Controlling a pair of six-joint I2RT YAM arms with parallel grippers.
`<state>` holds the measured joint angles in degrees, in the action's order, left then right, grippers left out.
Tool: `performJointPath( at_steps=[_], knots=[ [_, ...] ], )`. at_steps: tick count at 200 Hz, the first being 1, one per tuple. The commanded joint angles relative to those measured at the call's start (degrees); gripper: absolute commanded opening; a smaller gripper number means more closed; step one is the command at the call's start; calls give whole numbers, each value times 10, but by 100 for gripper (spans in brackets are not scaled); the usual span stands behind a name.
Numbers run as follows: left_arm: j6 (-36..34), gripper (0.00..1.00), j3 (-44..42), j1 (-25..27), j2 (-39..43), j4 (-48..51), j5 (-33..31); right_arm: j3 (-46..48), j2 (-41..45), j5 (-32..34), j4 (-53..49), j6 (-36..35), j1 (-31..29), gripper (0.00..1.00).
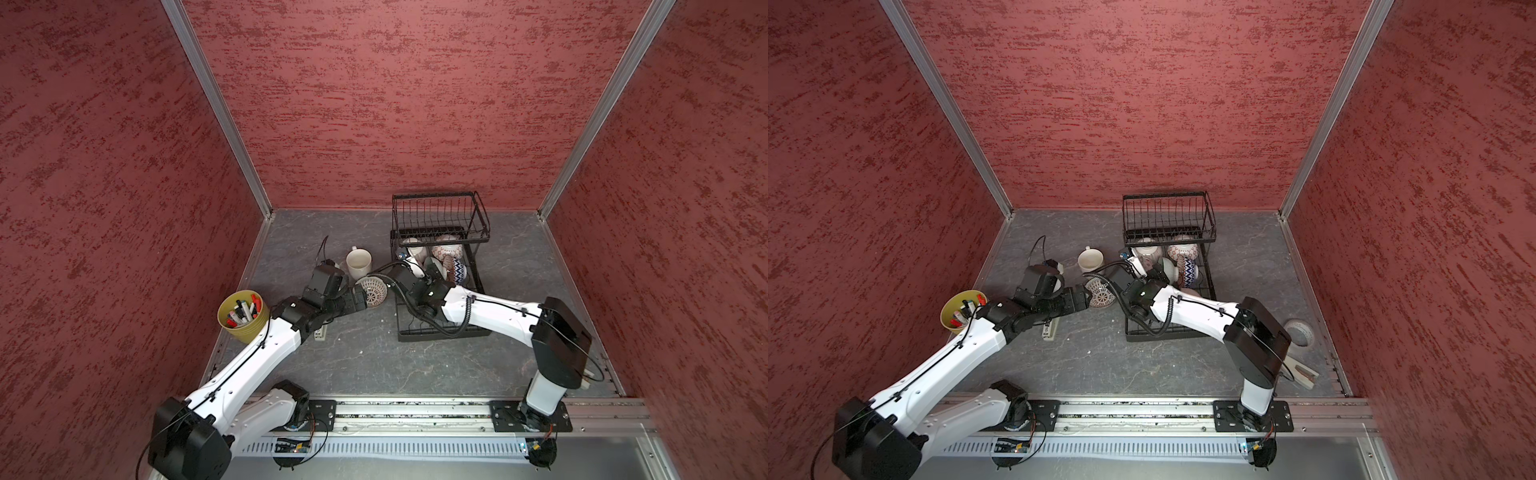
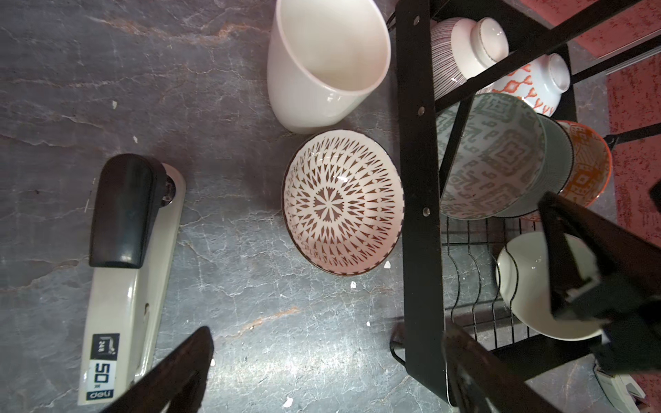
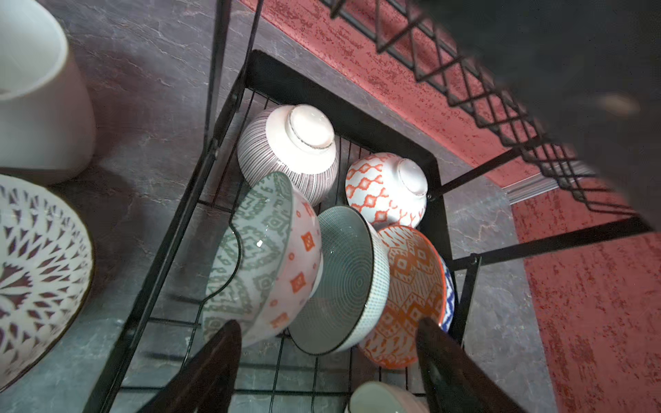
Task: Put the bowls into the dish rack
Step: 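Open the right gripper and lift it away from the rack, then grasp the red-and-white patterned bowl's rim on the table with the left gripper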
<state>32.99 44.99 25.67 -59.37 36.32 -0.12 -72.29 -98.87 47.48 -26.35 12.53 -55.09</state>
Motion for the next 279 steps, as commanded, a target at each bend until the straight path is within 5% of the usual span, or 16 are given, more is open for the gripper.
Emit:
performJointPath(
  at_steps=[1, 109, 204, 279],
  knots=[
    [8, 100, 16, -5, -13, 12, -4, 32, 48, -43, 30, 30, -3, 78],
    [18, 100, 56, -10, -106, 45, -10, 208, 278, -127, 118, 105, -3, 80],
    [11, 96, 105, -12, -242, 23, -5, 227, 286, -142, 110, 134, -2, 80],
    [11, 74, 113, -18, -313, -12, 7, 223, 274, -150, 96, 147, -2, 80]
  ],
)
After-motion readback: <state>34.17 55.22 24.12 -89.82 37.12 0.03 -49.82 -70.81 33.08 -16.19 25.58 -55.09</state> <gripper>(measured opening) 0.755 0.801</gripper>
